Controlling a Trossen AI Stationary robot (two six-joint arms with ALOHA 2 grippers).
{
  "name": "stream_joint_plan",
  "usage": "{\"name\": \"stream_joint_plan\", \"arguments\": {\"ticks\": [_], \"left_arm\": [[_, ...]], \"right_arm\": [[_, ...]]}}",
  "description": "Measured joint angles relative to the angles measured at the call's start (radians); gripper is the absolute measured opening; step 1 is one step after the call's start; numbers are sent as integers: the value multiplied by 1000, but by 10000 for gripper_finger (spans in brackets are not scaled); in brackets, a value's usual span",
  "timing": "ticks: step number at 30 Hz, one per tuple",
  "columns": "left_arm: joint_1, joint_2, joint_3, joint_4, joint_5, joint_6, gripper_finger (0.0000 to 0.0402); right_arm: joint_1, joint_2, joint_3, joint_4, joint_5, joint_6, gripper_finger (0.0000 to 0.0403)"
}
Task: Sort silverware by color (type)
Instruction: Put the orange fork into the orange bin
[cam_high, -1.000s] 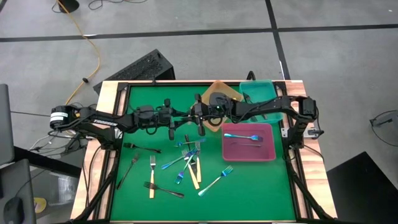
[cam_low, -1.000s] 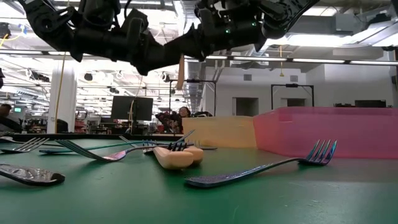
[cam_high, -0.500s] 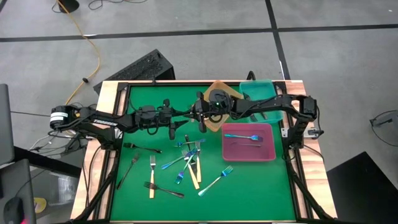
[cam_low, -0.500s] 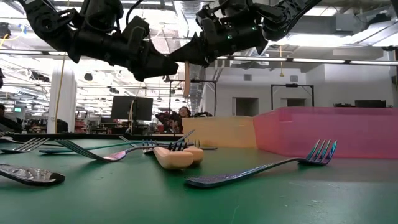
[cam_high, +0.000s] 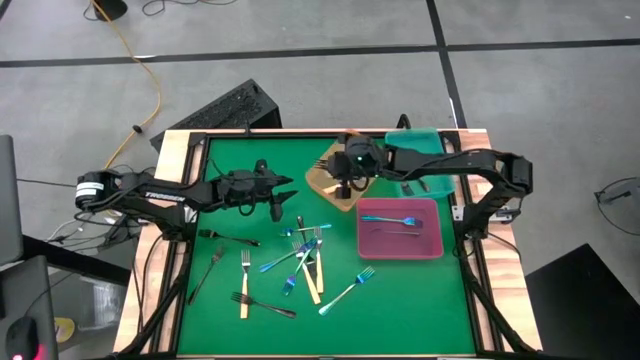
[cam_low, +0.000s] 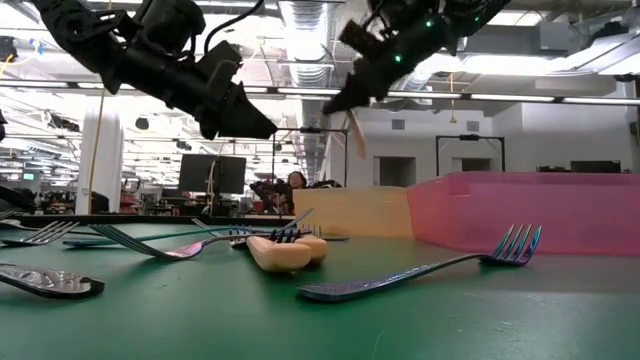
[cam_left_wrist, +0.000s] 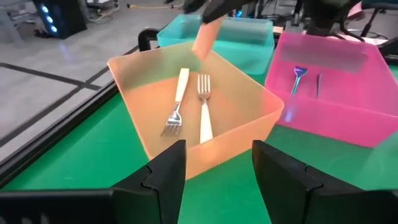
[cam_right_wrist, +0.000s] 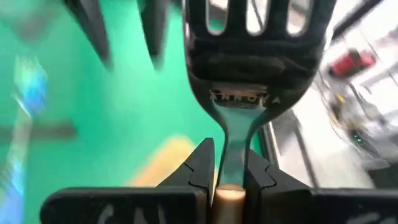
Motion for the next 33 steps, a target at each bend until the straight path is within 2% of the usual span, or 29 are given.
{"name": "stream_joint_plan", "arguments": {"ticks": [5,10,17,22,33], "left_arm": [[0,0,0,-7,-1,0,167],[0,0,0,-13,-1,-2,167],[0,0,0,-19,-1,-18,167],[0,0,0,-19,-1,-19,167],[0,0,0,-18,-1,-19,167]], "right_arm": [[-8,37,0,-120,89,-101,59],[12,100,0,-155,241,-177,59],[14,186,-1,-191,313,-234,59],[8,209,0,-229,315,-235,59],[-40,207,0,-306,220,-359,59]]}}
